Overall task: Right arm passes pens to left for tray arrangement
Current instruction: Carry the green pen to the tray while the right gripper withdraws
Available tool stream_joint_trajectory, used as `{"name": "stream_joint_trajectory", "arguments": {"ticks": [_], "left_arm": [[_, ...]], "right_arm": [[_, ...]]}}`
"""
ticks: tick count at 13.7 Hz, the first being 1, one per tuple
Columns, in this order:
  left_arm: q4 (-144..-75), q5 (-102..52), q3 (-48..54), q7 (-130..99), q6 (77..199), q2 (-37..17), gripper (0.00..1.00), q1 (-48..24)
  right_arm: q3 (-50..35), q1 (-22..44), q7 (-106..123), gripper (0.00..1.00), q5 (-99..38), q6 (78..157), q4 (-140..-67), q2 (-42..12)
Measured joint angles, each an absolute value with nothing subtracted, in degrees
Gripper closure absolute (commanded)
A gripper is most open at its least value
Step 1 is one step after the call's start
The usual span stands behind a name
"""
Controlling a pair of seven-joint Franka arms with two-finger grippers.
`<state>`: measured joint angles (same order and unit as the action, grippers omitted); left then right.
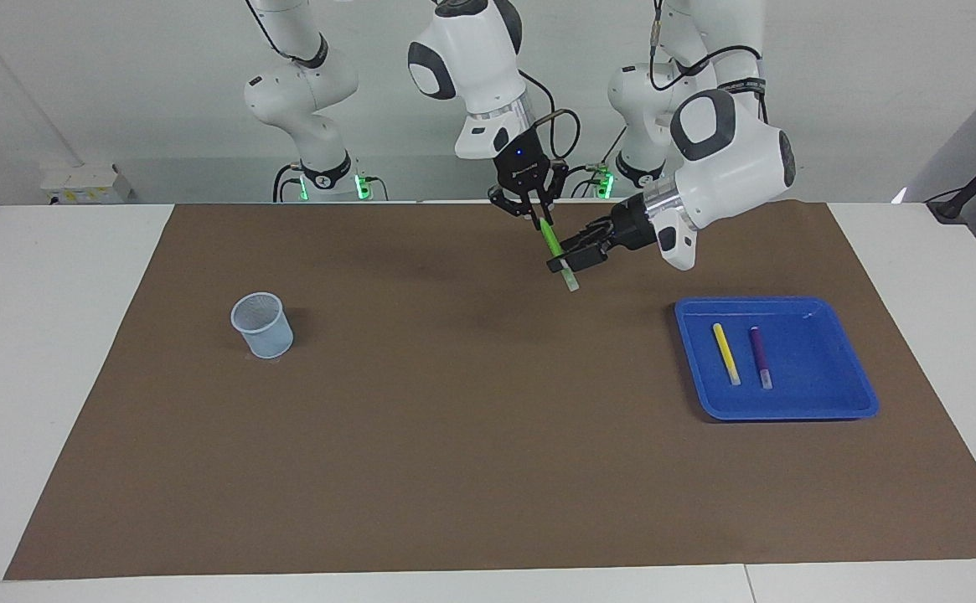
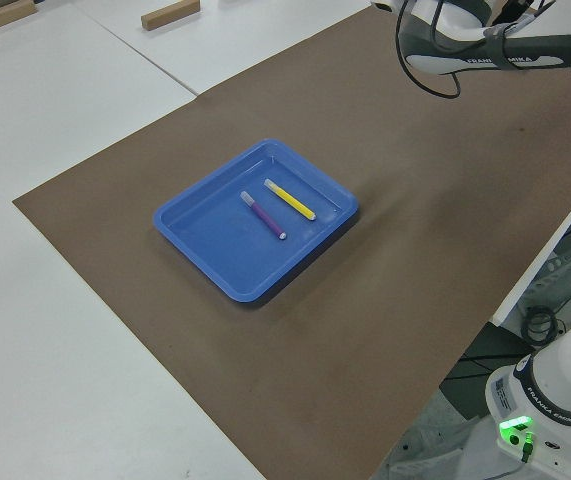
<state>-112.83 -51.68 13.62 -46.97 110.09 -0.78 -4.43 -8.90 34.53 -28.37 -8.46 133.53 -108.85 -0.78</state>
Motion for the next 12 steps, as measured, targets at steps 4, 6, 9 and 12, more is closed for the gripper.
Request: {"name": "stream_joint_trajectory", "arguments": {"ticks": [4, 6, 9, 12], "left_arm": [[-112.9, -50.8, 13.6, -45.9, 109.8, -0.8, 1.00, -4.4], [-112.9, -50.8, 13.6, -45.8, 109.8, -0.8, 1.00, -4.4], [-112.9, -50.7, 13.6, -45.7, 109.8, -0.8, 1.00, -4.4], [-112.5, -50.6, 13.6, -45.7, 109.7, -0.7, 1.00, -4.4]], "right_arm": [[-8.6, 34.4, -27.8, 1.00, -8.3, 133.7, -108.6, -0.8], [-8.6, 34.4, -27.7, 1.00, -8.3, 133.7, -108.6, -0.8], [-8.6, 34.4, -27.7, 0.01, -8.3, 133.7, -108.6, -0.8], [-8.6, 34.3, -27.7, 0.00, -8.3, 133.6, -108.6, -0.8]]}}
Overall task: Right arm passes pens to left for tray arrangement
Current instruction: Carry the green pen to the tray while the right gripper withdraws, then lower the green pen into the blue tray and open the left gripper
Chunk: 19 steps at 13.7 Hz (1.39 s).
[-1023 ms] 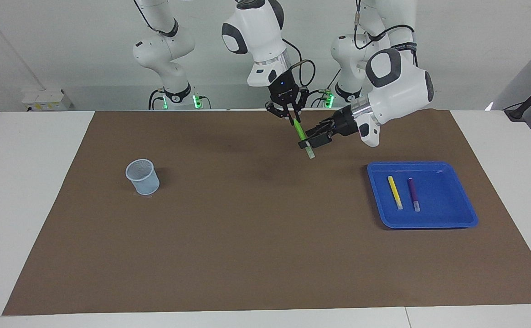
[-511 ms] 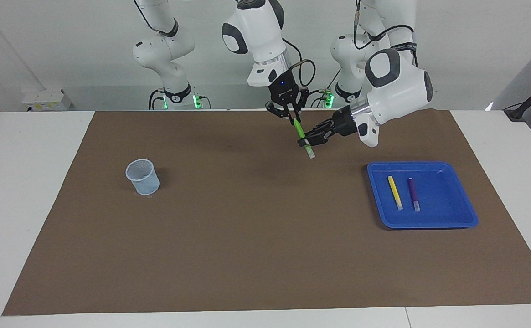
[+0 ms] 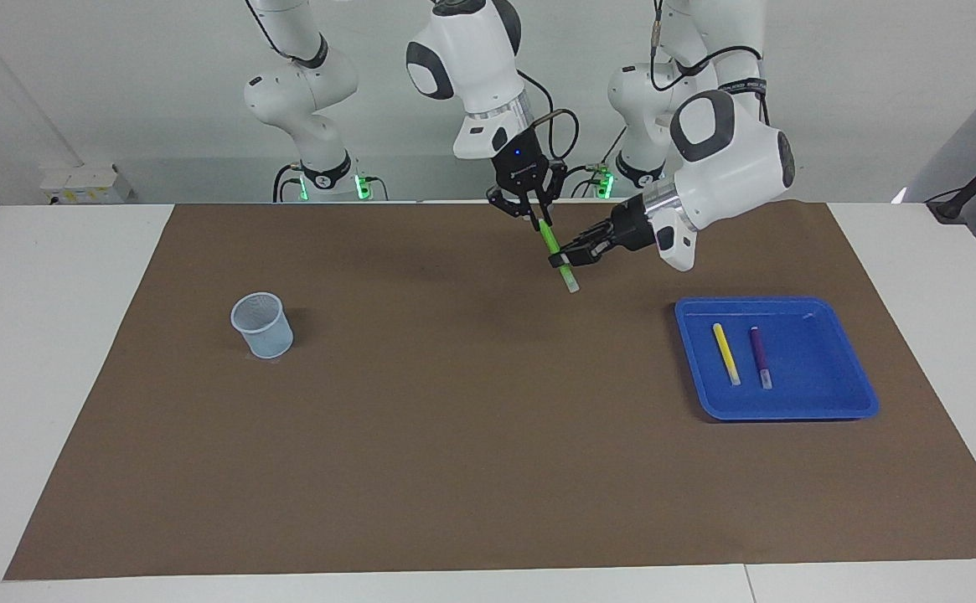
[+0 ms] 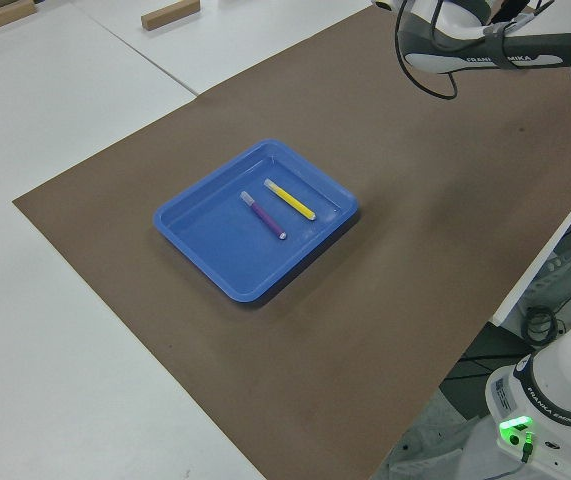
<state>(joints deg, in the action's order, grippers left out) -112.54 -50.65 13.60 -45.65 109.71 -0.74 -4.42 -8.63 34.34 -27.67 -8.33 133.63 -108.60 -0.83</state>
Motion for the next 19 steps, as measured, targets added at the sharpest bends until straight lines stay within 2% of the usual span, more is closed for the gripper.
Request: {"name": "stream_joint_trajectory", "arguments": {"ticks": [3, 6, 8, 11, 14, 19], "left_arm": [[-112.3, -50.6, 13.5, -45.6, 109.7, -0.7, 1.00, -4.4], [-112.1, -46.7, 13.7, -44.5, 109.9, -0.8, 1.00, -4.4], [-111.9, -42.0, 13.6, -42.0, 109.2, -0.8, 1.00, -4.3], [-110.4, -30.4, 13.4, -35.5, 104.4, -0.8, 1.00, -3.0], [-109.6, -16.4, 13.3, -24.2, 100.6, -0.8, 1.00, -0.8], [-109.6, -2.2, 13.0, -3.7, 100.3, -0.8, 1.00, 7.1]], "right_arm": [[-8.5, 34.0, -27.7, 0.00, -8.3, 133.6, -108.6, -0.9], [-8.4, 30.7, -24.6, 0.00, -8.0, 132.1, -108.2, -0.9], [-8.2, 25.8, -19.5, 0.00, -6.9, 126.3, -106.2, -0.9], [-7.8, 16.9, -12.7, 0.00, -5.4, 113.3, -101.0, -1.0], [-7.7, 11.4, -10.1, 0.00, -5.3, 101.7, -95.5, -1.8], [-7.7, 7.0, -6.8, 0.00, -1.5, 93.4, -93.2, -3.1]]}}
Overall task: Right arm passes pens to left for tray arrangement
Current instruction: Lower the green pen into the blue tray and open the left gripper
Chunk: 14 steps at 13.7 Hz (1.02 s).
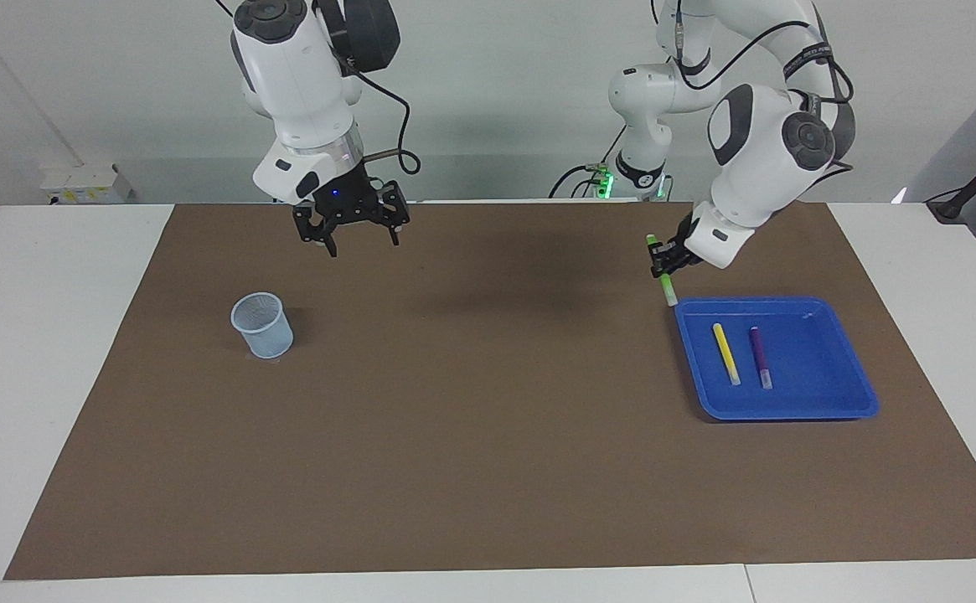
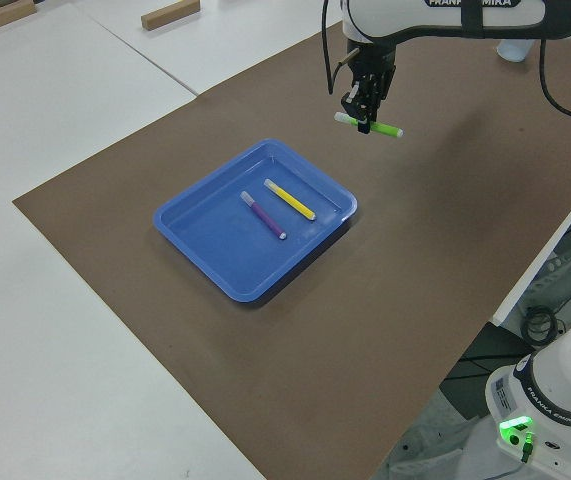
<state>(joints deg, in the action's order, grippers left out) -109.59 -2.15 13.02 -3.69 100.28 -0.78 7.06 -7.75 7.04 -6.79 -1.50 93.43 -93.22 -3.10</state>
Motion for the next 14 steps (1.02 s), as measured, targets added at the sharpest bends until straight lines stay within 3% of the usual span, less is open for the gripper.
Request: {"name": "stream_joint_trajectory", "arguments": {"ticks": [4, 10, 14], "left_arm": [[-109.6, 3.6, 12.9, 6.0, 103.0, -0.9, 1.00, 13.7], [-109.9, 7.0, 12.9, 10.8, 111.1, -4.5, 1.00, 20.1], [-109.9, 7.7, 12.9, 10.8, 117.6, -9.6, 1.00, 22.1]], "right_arm": [[-7.7, -0.8, 2.4, 0.00, -1.2, 88.6, -90.7, -3.3], [-7.8, -1.8, 2.7, 0.00, -1.2, 88.8, -95.1, -2.2], [-7.8, -1.9, 2.7, 0.00, -1.0, 90.5, -98.9, -0.1]]}}
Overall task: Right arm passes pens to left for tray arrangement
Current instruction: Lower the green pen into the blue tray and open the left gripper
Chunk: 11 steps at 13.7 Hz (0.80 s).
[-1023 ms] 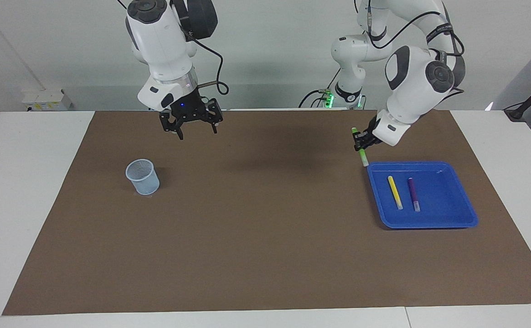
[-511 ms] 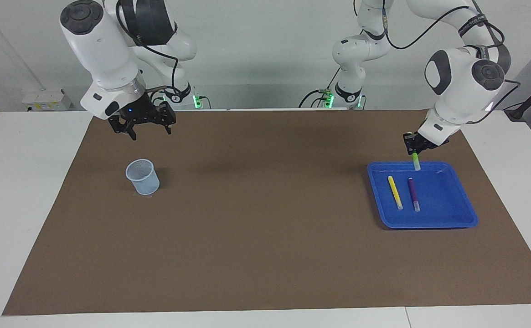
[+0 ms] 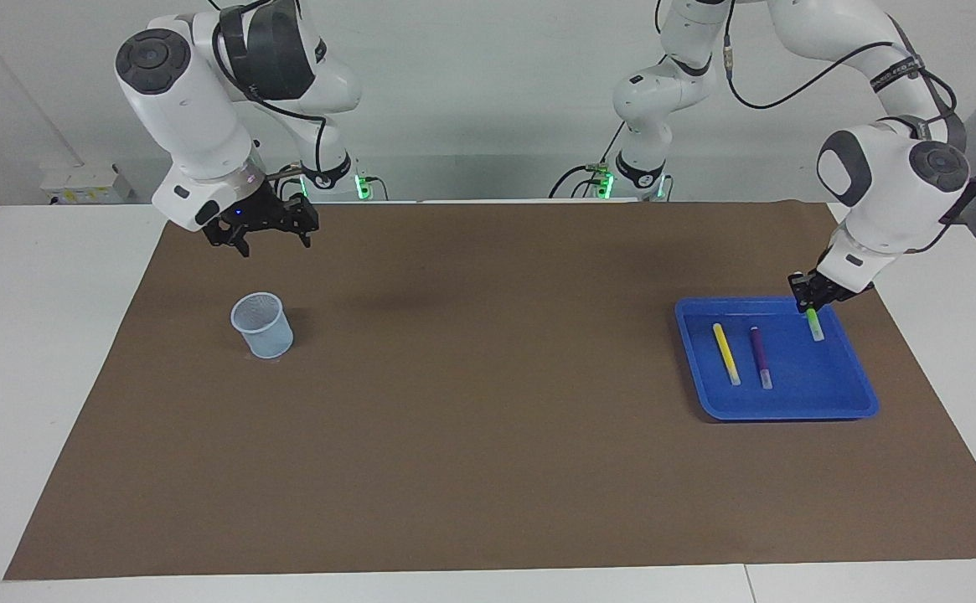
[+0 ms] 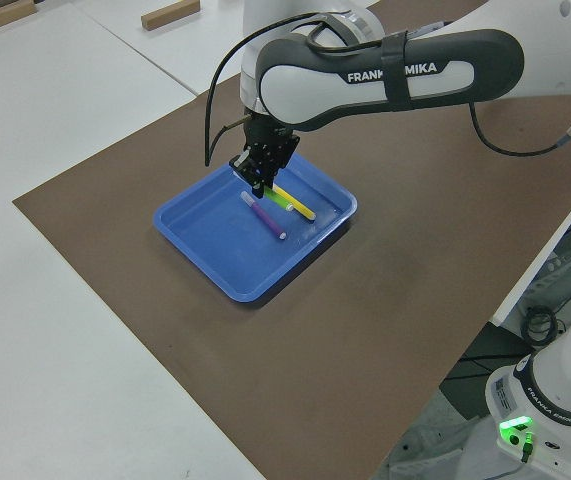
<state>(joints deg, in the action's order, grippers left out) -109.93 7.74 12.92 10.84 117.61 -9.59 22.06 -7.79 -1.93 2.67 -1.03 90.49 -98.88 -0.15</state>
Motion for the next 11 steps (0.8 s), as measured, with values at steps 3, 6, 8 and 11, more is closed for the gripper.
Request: {"name": "stream_joint_trajectory", "arguments": {"ticks": [3, 6, 8, 11], "left_arm": [[-109.9, 7.8, 12.9, 10.9, 121.9, -13.4, 1.00, 23.3], [-109.9, 7.8, 12.9, 10.9, 125.0, -16.0, 1.00, 23.6], [-109.9, 7.8, 12.9, 10.9, 126.6, -17.1, 1.00, 23.7], [-109.9, 7.8, 12.9, 10.9, 129.0, -18.7, 1.00, 23.8]], "right_arm": [[-7.7, -2.0, 2.7, 0.00, -0.3, 95.6, -100.1, 0.2], [-7.7, -2.1, 2.7, 0.00, -0.2, 97.4, -100.7, 0.2], [-7.7, -2.1, 2.7, 0.00, -0.2, 97.4, -100.8, 0.2], [-7.7, -2.1, 2.7, 0.00, -0.2, 97.4, -100.8, 0.2]]}}
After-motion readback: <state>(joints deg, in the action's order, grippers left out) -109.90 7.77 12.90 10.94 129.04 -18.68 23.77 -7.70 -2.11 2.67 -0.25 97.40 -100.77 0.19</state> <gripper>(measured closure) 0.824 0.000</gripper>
